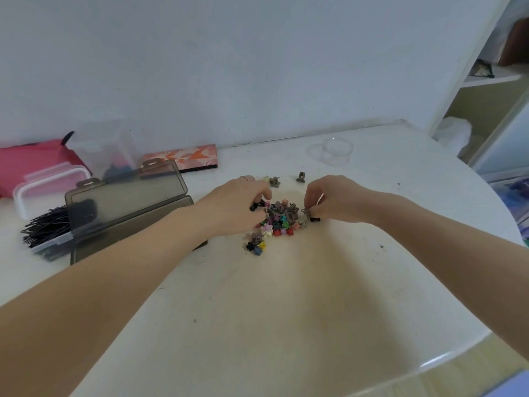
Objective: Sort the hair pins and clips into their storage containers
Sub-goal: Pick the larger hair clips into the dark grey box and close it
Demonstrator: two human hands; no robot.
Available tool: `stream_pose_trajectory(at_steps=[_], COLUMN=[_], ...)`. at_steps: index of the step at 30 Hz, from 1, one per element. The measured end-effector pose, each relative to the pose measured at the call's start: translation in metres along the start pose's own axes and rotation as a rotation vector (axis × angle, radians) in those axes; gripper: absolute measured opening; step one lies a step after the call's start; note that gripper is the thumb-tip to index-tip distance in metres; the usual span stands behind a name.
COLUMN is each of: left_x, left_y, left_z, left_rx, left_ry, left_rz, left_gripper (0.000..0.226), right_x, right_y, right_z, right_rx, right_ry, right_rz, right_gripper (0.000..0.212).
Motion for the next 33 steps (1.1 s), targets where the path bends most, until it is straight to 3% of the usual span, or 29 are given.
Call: stream_pose_trajectory(at_steps=[4,10,15,20,24,28,33], left_x=[-0.011,-0.025,-0.029,-0.032,-0.03,-0.024,-0.017], left_y=[-0.006,-0.015,-0.018,-0.017,-0.012,0.004,0.015], left_z=[-0.016,-0.027,-0.032,-0.033,-0.033,-0.021,-0.003], left_rx=[0.053,-0.001,-0.022,0.06,0.146,0.3,0.796], left_ry=[-0.038,-0.006,0.028,0.075,0.077,0.15,0.39], left_rz=[0.028,0.004,0.005,0.082,0.091,0.036,-0.103], left_gripper=[0.027,0.015,0.01,0.004,0.006,0.009,0.01], right_x=[0.0,0.011,0.017,0.018,0.008,-0.004,-0.005], right_y=[0.005,0.003,0.001,0.0,-0.002,-0.004,-0.007], right_z=[-0.003,-0.005,0.0,0.005,0.005,0.004,0.014], right_rx=[-0.161,-0.91,-1.152,-1.496,-1.279,-0.816,-0.114], right_ry=[-0.047,-0.147,-0.182,-0.259,-0.307,-0.254,-0.03], right_rz=[-0.023,0.12,0.181,0.219,0.114,-0.061,-0.087], right_gripper=[0.007,0.024,0.029,0.018,0.008,0.006,0.02])
Point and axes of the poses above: each hand's wrist, its own x-axis away from the middle knuckle, its own y-axis out of the back of the hand, z = x × y, the point moved 4 cm from there along -x, towards the middle knuckle, and after that the axes turned 2 degrees about -y, right-handed, at the moved point
